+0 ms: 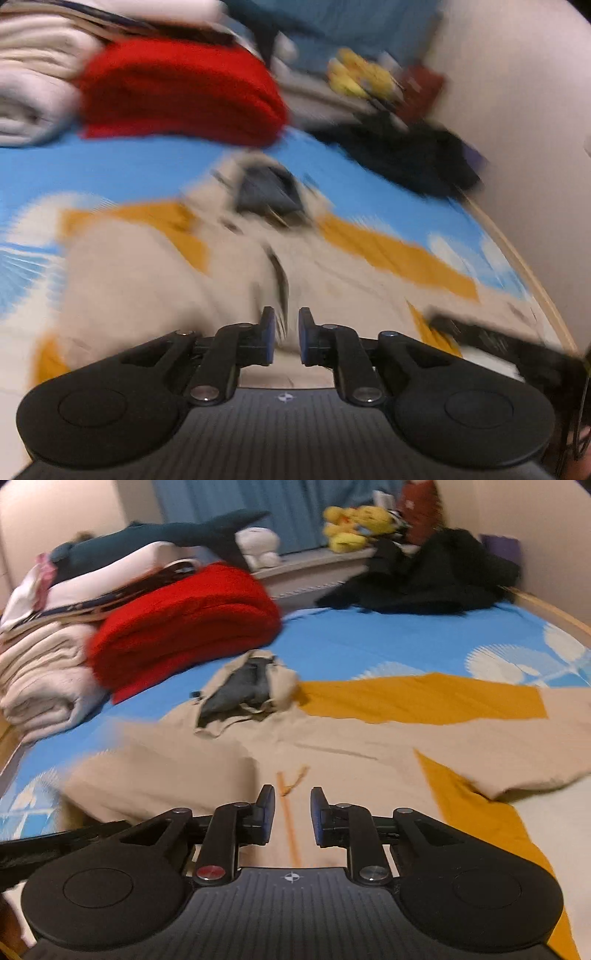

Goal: Fold large clothes

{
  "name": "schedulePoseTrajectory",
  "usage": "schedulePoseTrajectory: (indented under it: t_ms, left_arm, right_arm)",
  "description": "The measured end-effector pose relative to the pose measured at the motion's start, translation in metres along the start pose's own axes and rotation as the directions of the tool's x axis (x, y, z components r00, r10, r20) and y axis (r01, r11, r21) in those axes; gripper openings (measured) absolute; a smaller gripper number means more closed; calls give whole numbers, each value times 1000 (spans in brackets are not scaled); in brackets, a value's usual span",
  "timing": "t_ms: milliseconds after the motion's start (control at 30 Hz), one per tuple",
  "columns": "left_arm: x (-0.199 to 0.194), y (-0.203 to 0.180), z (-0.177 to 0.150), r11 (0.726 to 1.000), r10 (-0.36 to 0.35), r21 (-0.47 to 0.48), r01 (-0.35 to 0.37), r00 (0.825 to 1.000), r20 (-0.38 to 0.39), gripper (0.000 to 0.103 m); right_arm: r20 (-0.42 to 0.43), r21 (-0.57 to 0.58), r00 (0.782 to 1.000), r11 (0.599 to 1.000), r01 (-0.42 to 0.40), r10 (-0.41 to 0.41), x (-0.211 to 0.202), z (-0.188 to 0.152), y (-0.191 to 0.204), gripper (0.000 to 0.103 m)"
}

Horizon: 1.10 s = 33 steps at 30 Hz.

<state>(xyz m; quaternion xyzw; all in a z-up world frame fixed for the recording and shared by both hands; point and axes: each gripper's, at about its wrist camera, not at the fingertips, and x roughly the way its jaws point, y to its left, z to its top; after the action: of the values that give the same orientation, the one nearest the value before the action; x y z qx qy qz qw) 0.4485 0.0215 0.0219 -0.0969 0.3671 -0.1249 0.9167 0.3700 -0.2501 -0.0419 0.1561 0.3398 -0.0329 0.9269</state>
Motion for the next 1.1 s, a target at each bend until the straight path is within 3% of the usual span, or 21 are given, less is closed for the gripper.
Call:
schedulePoseTrajectory:
  t_ms: [133,167,267,333,367,433,467,600,733,767,833,867,900,967,1100]
  left_arm:
    - [-28,34,17,967,198,-160,-196,980,-4,18]
    - [-30,38,18,964,214,-164,-211,977,-2,19]
    - [-21,56,6,953,281,-125,-274,959,37,26]
    - [2,71,-4,919,372,-111,-379,925,-74,25]
    - [12,83,-6,905,377,-159,-395,916,-135,25]
    - [22,98,-1,900,306,-273,-341,938,-162,25]
    - [25,101,6,902,294,-282,-327,944,-152,25]
    - [20,89,14,919,352,-157,-361,932,-84,30]
    - [30,102,11,923,310,-191,-334,940,-146,30]
    - [35,106,8,921,311,-192,-339,937,-161,30]
    - [39,108,9,921,305,-196,-336,937,-172,30]
    - [39,109,9,924,296,-199,-327,940,-171,31]
    - [38,110,9,927,287,-200,-318,943,-168,31]
    - [38,111,9,929,286,-193,-315,944,-165,37]
    - [43,114,9,926,284,-202,-319,941,-183,37]
  right_arm:
    - [-2,73,1000,997,-27,27,-2,6,-14,22]
    - [-1,81,999,996,-43,44,-2,8,-15,21]
    - [7,93,996,992,-90,89,1,10,-16,6]
    - [6,84,994,991,-107,107,4,10,-13,6]
    - [2,79,994,991,-109,109,4,11,-12,6]
    - [-10,66,992,990,-123,124,8,10,-8,8]
    - [-23,51,991,990,-133,134,12,9,-6,8]
    - [-75,-31,986,988,-150,147,31,2,10,8]
    - [-125,-136,980,976,-172,155,50,-5,30,8]
    - [-138,-178,979,968,-177,154,55,-7,36,10]
    - [-157,-251,975,949,-191,155,62,-13,47,23]
    - [-168,-294,973,934,-203,158,66,-18,53,35]
    - [-177,-329,971,920,-211,159,70,-23,58,38]
    - [-185,-397,973,895,-205,140,77,-32,66,38]
    - [-199,-504,977,847,-166,73,92,-47,78,38]
